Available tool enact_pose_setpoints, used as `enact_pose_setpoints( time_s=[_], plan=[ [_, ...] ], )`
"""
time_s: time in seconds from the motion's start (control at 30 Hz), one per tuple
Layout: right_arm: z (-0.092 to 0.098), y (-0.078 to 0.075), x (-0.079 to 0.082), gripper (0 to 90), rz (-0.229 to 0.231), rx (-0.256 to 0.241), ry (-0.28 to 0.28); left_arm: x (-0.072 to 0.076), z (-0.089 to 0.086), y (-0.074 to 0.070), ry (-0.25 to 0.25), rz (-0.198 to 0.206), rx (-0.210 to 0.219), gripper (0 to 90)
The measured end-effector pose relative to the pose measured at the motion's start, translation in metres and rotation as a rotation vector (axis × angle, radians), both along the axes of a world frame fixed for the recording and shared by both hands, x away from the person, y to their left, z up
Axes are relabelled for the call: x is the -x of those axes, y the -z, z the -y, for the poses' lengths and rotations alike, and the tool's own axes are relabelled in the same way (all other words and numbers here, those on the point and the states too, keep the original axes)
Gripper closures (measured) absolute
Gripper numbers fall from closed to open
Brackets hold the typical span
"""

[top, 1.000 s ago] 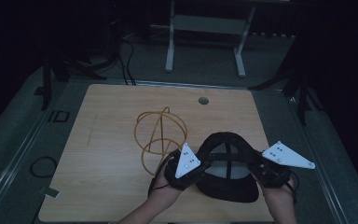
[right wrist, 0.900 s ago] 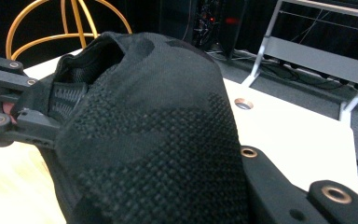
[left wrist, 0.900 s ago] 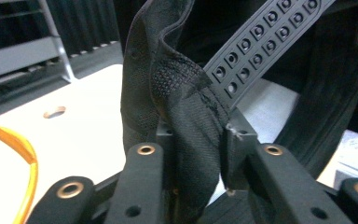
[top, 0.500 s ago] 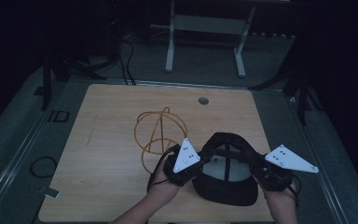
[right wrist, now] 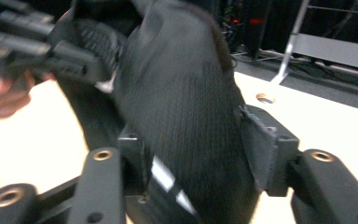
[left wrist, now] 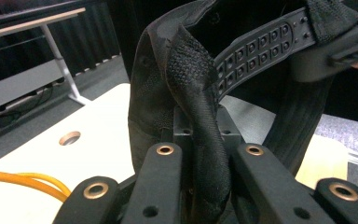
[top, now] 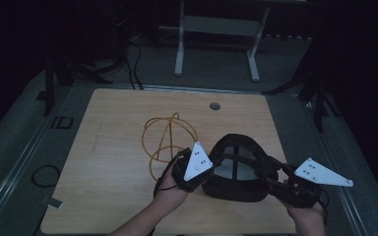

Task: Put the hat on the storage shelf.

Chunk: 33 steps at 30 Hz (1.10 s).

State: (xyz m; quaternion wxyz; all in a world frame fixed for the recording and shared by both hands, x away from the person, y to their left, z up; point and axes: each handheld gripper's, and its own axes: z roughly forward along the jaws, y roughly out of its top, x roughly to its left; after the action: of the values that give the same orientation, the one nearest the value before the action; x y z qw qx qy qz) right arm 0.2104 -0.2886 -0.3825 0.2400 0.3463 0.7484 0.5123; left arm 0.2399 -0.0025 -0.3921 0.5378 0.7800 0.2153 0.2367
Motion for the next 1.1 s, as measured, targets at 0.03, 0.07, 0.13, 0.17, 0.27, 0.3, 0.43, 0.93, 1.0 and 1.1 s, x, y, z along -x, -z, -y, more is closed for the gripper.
enact_pose_setpoints(
  time_s=[0.03,0.07,0.13,0.17,0.27,0.3,0.43,0.93,1.0,1.1],
  plan=[
    [0.002,0.000,0.002,42.1,-0.006,0.007,-0.007,0.000,0.000,0.000,-0.001,0.006,-0.006,85.1],
    [0.008,0.000,0.007,40.3,-0.010,0.011,-0.033,-0.001,-0.001,-0.001,-0.002,0.005,-0.004,85.1],
    [0.011,0.000,0.010,39.8,-0.007,0.017,-0.037,-0.002,-0.002,-0.001,-0.008,0.009,-0.005,85.1],
    [0.015,-0.001,0.013,39.0,-0.010,0.024,-0.043,-0.002,-0.002,-0.001,-0.010,0.013,-0.002,85.0],
    [0.028,-0.003,0.021,39.0,-0.008,0.039,-0.054,-0.003,-0.006,-0.002,-0.014,0.023,0.007,85.0],
    [0.033,-0.004,0.023,39.8,-0.005,0.035,-0.051,-0.003,-0.008,-0.002,-0.008,0.024,0.010,85.0],
    [0.060,-0.012,0.026,44.0,0.024,0.008,-0.046,-0.002,-0.015,-0.004,0.049,0.055,-0.004,84.9],
    [0.054,-0.010,0.001,49.7,0.058,0.060,-0.139,0.000,-0.044,-0.007,0.310,0.210,-0.087,84.8],
    [0.051,-0.013,-0.001,49.6,0.071,0.065,-0.164,0.001,-0.047,-0.006,0.356,0.231,-0.095,84.8],
    [0.049,-0.015,-0.004,50.6,0.075,0.068,-0.211,0.001,-0.049,-0.004,0.397,0.242,-0.097,84.8]
  ],
)
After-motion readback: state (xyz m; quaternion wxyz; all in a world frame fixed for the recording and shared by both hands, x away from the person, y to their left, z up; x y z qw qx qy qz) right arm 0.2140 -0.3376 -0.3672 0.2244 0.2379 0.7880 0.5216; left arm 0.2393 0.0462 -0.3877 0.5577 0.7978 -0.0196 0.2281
